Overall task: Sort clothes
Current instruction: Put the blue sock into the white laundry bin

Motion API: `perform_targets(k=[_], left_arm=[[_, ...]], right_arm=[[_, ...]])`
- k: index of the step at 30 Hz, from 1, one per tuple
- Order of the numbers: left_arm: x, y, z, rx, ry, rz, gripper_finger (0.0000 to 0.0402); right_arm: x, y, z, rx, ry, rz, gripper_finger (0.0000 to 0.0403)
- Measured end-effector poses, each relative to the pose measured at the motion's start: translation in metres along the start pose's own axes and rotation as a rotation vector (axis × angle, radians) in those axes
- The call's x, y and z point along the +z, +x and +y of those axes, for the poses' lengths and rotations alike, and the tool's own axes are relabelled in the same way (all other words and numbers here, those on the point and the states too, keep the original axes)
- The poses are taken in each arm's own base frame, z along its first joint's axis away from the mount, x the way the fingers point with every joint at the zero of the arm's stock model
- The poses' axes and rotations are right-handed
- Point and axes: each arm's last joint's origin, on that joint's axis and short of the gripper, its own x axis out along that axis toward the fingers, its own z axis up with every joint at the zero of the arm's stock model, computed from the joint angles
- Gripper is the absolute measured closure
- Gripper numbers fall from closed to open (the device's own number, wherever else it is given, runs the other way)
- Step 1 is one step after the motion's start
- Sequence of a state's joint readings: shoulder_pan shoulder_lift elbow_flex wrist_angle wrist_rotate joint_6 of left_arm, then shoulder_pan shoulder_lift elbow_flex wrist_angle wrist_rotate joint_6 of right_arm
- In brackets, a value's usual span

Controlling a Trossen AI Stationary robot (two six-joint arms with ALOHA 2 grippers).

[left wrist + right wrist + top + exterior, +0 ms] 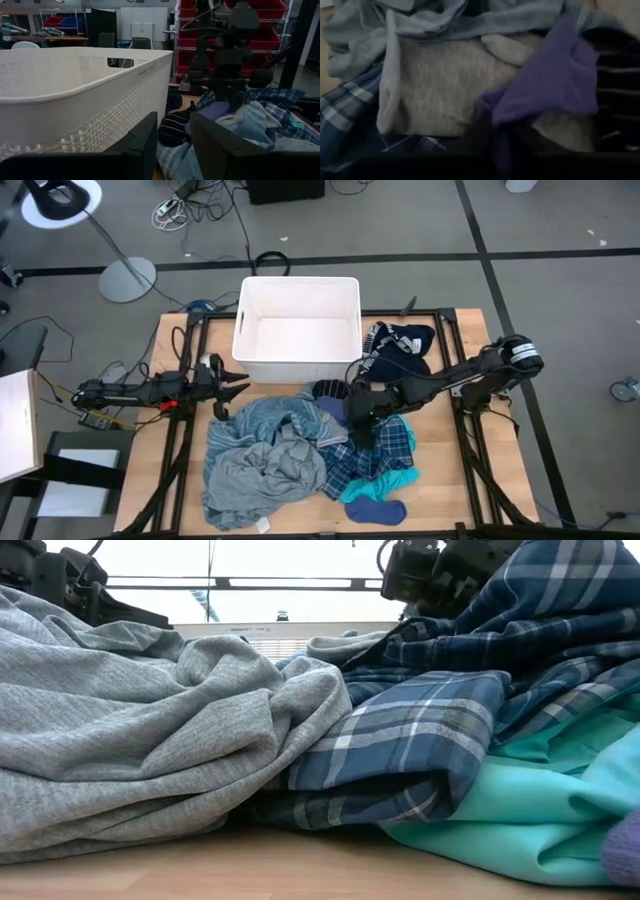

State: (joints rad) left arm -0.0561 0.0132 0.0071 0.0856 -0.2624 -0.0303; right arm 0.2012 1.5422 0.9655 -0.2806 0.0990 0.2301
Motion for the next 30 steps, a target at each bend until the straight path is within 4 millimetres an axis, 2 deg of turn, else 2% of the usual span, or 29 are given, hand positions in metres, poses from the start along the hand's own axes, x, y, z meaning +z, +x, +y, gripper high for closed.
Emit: perform_targets(k=[7, 12, 16, 19, 24, 30], left_arm=[[0.0, 0.0, 0.0, -0.001, 0.0, -0.001, 0.028], [0.001, 0.0, 0.0, -0.001, -0.002, -0.008, 0.028], [0.001, 0.0, 0.0, -0.001, -0.003, -0.013, 0.028], [0.002, 0.0, 0.0, -0.001, -0.004, -0.016, 0.028], [0.002, 0.0, 0.0, -0.001, -0.005, -0.019, 0.028], [0.003, 0.0, 0.0, -0.001, -0.007, -0.026, 0.028]], right_arm=[[0.038, -0.049, 0.003, -0.011, -0.039, -0.142, 0.0395], [0.078, -0.092, 0.002, -0.028, -0.12, -0.328, 0.0395], [0.11, -0.12, -0.013, -0.12, -0.176, -0.462, 0.0397], [0.128, -0.136, -0.032, -0.23, -0.154, -0.561, 0.0394], [0.139, -0.146, -0.074, -0.357, -0.051, -0.648, 0.0382], [0.136, -0.119, -0.118, -0.405, 0.076, -0.549, 0.0352]])
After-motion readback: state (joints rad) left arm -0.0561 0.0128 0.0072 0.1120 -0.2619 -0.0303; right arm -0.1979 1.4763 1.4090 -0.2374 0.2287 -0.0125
